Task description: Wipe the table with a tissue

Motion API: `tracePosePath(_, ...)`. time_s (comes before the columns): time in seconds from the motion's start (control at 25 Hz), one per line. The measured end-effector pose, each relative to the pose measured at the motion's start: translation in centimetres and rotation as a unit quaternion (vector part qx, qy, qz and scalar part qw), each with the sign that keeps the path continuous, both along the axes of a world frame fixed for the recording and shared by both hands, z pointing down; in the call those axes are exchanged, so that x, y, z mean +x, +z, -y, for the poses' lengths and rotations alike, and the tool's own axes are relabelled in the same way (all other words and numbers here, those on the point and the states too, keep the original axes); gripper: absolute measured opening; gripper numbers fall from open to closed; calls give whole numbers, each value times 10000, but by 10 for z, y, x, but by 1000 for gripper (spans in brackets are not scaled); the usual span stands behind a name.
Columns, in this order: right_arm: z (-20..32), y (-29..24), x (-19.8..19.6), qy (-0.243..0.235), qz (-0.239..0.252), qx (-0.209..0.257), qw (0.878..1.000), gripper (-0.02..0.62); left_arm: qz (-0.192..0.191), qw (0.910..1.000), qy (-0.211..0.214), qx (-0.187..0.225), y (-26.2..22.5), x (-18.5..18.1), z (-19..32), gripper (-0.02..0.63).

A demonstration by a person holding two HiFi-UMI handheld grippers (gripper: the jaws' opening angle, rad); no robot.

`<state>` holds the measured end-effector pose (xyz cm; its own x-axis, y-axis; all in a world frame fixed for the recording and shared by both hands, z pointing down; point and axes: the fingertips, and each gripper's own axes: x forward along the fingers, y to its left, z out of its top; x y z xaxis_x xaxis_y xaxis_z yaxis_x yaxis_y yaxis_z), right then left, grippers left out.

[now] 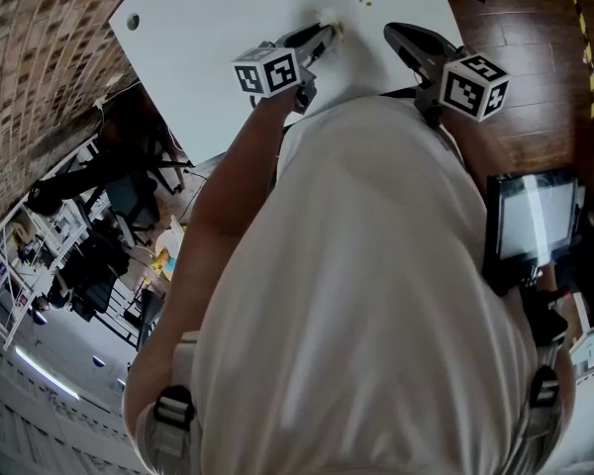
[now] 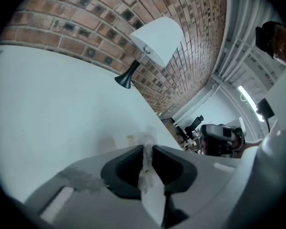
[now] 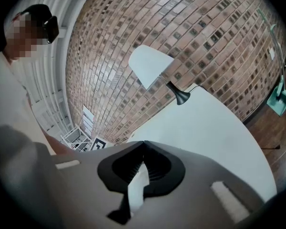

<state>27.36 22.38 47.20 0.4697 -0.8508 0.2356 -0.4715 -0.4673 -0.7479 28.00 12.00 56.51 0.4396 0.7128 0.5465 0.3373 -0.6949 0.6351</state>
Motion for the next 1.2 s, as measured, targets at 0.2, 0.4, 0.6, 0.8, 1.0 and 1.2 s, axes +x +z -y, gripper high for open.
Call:
tracePosePath(0.2, 1, 0, 3, 192, -43, -3, 9998, 8, -411, 9988, -82, 250, -9, 16, 12, 67)
tracePosePath(0.4, -23, 1, 5, 395, -50, -42, 9992, 8, -536, 9962, 245, 644, -4, 24, -9, 69)
tracePosePath(0.6, -40, 3, 4, 590, -79, -83, 9982, 8, -704, 9898, 540, 1116, 0, 39, -20, 69)
tracePosePath(0.8, -50, 6, 0, 764, -38, -113, 9970, 8, -901, 9791, 646, 1704, 3, 51, -13, 67)
tracePosePath(1.0, -56, 8, -2, 899, -5, -119, 9959, 8, -1082, 9594, 805, 2478, 9, 64, 4, 67)
tracePosePath(1.2, -66, 9, -5, 1005, 7, -181, 9948, 8, -1345, 9358, 1063, 3080, 14, 80, 6, 67)
